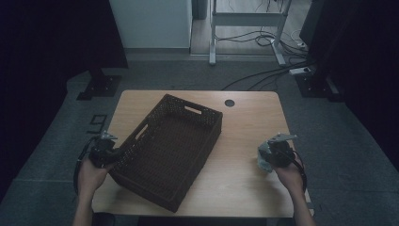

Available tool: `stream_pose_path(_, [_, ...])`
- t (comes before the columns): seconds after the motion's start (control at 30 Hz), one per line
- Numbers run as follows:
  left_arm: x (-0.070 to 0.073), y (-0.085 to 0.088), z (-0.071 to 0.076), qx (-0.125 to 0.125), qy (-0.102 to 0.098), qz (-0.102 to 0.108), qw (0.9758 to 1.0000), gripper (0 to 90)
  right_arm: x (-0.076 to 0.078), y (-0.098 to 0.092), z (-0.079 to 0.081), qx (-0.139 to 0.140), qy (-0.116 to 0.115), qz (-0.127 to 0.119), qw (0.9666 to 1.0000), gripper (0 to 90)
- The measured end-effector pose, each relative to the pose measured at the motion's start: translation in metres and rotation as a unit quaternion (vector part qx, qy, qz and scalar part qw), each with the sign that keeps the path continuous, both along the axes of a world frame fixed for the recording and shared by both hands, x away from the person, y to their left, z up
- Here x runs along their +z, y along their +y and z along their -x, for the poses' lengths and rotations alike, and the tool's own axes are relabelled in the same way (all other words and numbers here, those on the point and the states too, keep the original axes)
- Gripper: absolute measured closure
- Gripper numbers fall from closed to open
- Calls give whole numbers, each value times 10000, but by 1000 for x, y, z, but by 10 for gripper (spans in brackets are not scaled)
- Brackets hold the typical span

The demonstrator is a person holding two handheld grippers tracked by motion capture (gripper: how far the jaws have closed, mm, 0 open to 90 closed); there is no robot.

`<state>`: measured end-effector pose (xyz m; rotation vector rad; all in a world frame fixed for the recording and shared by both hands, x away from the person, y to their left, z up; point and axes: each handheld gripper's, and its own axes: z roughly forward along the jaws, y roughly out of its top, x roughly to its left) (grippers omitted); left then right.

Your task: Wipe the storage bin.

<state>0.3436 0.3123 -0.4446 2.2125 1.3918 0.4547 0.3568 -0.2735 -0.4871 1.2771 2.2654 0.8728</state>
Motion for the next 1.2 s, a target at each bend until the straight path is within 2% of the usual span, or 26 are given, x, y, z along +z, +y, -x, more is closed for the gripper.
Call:
stream_pose_path(0.03, [0,0,0,1,2,6,10000,803,-6,-1,-3,-9,102,-40,9999,686])
stream_pose_path(0.23, [0,0,0,7,-1,-4,10000,802,-18,-2,-7,-43,286,70,9996,670])
stream_pose_path(0.3, [0,0,0,10,-2,3,10000,802,-26,-3,-10,-44,493,196,9986,643])
stream_pose_path(0.43, [0,0,1,12,-3,5,10000,801,-29,-5,-11,-80,547,241,9982,594])
stream_pose_path(0.5, [0,0,1,1,-2,9,10000,794,-26,-9,-10,-184,457,137,9987,501])
stream_pose_path(0.6, [0,0,1,-19,7,2,10000,787,-23,-11,-9,-232,381,52,9990,451])
stream_pose_path(0.63, [0,-1,1,-53,12,31,10000,765,-21,-11,-7,-281,304,55,9991,408])
stream_pose_path(0.67, [0,-1,1,-53,12,31,10000,738,-21,-11,-7,-281,304,55,9991,408])
stream_pose_path(0.77, [-2,-5,1,-176,8,-53,9998,670,-18,-9,-7,-262,211,101,9994,339])
stream_pose_path(0.97, [-2,-7,0,-217,-20,-44,9998,497,-9,-3,-4,-187,0,53,9998,283])
stream_pose_path(1.1, [-1,-6,1,-232,-27,-6,9997,442,-2,0,-1,-148,-120,-18,9998,270])
stream_pose_path(1.2, [2,-4,3,-221,-59,117,9997,392,2,4,2,-83,-194,-35,9998,270])
